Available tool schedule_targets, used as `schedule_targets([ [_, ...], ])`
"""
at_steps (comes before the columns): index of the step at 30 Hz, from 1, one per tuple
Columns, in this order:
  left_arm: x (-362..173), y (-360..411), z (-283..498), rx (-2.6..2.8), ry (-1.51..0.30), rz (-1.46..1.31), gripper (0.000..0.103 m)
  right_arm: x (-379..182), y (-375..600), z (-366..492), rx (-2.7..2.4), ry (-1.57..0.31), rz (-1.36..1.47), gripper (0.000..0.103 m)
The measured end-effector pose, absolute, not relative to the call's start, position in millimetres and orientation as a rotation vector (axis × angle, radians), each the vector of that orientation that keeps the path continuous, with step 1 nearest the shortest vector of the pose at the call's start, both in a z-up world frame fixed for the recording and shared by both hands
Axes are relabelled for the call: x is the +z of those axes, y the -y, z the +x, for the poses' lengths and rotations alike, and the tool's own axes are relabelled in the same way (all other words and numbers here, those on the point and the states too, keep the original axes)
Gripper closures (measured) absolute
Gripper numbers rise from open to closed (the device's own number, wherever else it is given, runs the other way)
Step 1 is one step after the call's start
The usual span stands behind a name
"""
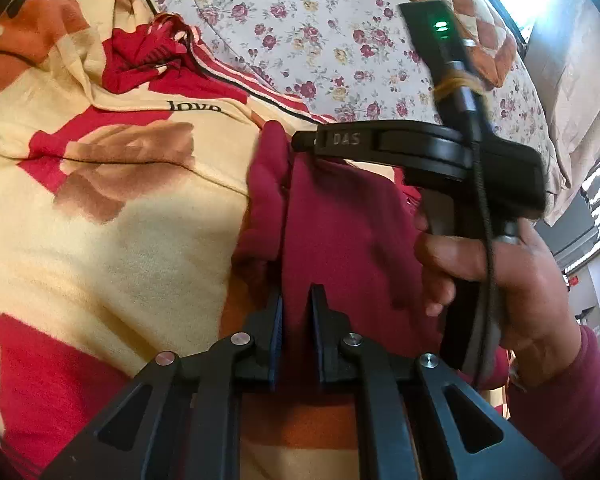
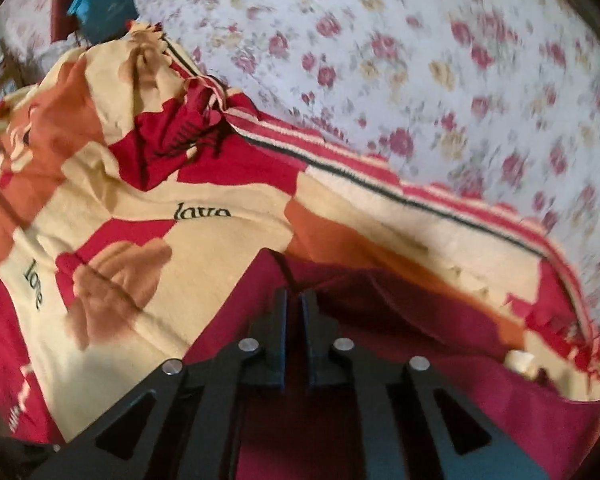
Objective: Fold small clothes
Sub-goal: 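Pinch the sweatshirt edge with the left gripper while the right gripper grasps beside it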
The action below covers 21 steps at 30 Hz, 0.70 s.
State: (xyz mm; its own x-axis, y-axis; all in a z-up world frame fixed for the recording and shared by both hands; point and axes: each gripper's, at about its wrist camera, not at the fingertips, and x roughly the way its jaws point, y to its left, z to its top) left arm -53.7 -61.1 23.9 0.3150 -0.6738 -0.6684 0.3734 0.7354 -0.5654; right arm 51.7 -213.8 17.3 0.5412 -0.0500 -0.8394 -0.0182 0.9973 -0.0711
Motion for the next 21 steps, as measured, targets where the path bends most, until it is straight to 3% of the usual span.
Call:
schedule_targets([
  [3,23,61,-53,-0.695,-1.044,-0.337,0.103,27,213,41,-0.018,-0.975,-0.064,0.08],
  [5,21,59,-52,-0.669,-1.054,-0.331,0.093,30,211,36,-0.016,-0.969,-0.067,0.075],
  [7,18,57,-50,-0.668,-1.065,-0.356,0.092,33,205,30,-0.019,-0.959,-0.089,0.067],
  [21,17,57,-48,-0.666,-1.068,-0.362,0.091,47,187,15,-0.036,-0.913,-0.181,0.062],
])
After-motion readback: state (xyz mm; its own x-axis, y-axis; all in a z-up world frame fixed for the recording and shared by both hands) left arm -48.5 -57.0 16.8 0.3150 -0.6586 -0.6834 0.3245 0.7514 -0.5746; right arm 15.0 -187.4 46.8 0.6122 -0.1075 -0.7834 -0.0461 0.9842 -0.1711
